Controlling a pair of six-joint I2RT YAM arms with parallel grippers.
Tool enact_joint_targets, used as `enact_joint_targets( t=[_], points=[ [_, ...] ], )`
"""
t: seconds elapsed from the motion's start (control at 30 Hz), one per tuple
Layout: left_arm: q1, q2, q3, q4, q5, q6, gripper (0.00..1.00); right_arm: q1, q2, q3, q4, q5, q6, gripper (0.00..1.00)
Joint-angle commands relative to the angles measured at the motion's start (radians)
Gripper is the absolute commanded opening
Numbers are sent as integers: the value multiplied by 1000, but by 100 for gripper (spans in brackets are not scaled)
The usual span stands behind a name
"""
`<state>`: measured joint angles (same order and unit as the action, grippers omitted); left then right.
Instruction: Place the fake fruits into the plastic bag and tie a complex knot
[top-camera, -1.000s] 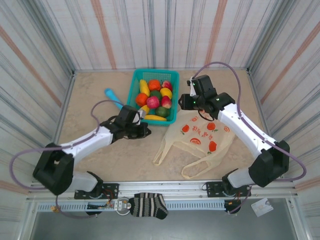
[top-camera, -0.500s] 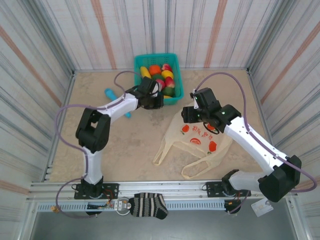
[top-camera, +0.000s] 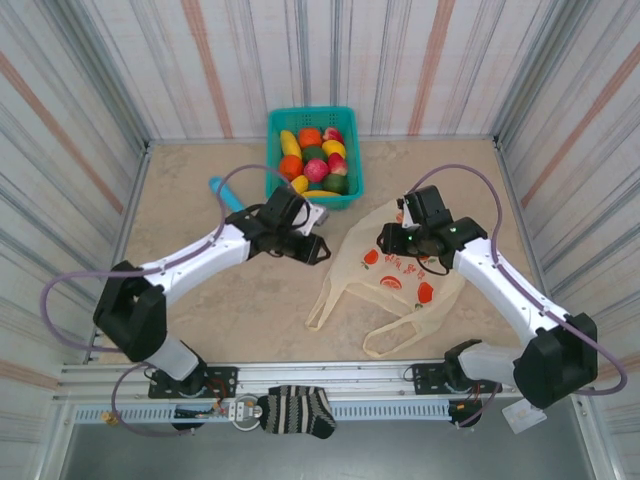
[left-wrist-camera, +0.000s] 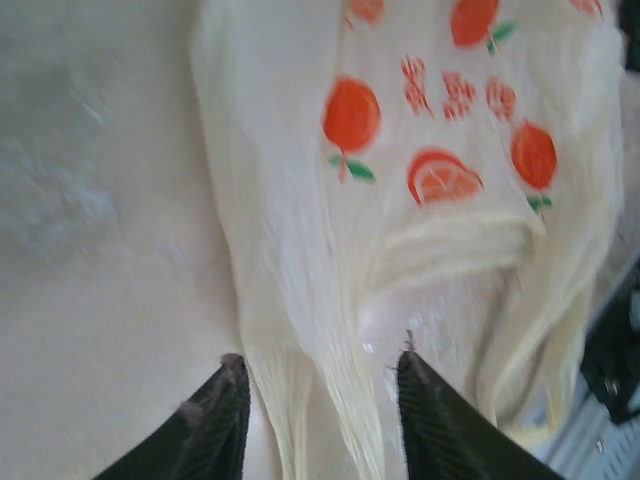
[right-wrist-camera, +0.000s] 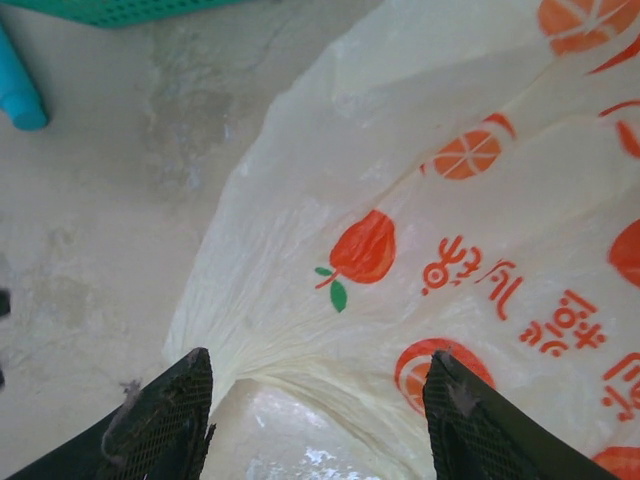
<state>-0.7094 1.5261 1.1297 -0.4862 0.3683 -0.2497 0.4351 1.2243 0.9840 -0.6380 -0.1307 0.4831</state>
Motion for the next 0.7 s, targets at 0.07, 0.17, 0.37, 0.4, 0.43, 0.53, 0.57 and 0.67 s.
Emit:
enact_joint_targets(
  t=[0.07,0.17,0.37,0.4,0.43,0.53,0.57,0.67],
  points=[
    [-93,-3,-85,-104,103,-3,46,1,9,-7,53,-37,43,58],
    [-119,26,-81,-164,91,-17,46,2,14,19,31,-32,33,59],
    [-170,81,-73,-191,154,-8,46,7,-22,20,-5,-2,19,59],
    [-174,95,-73,-193,157,-5,46,7,-30,15,-6,0,20,60],
    [-176,112,-74,-194,161,-8,45,7,-38,8,-6,1,19,60],
    [-176,153,-69,-195,139,-10,44,7,-55,-5,-5,3,22,60],
    [-176,164,-65,-194,131,-10,44,8,-60,-8,-3,1,23,60],
    [-176,189,-49,-177,128,-10,42,13,-62,-10,3,-13,23,59]
  ],
)
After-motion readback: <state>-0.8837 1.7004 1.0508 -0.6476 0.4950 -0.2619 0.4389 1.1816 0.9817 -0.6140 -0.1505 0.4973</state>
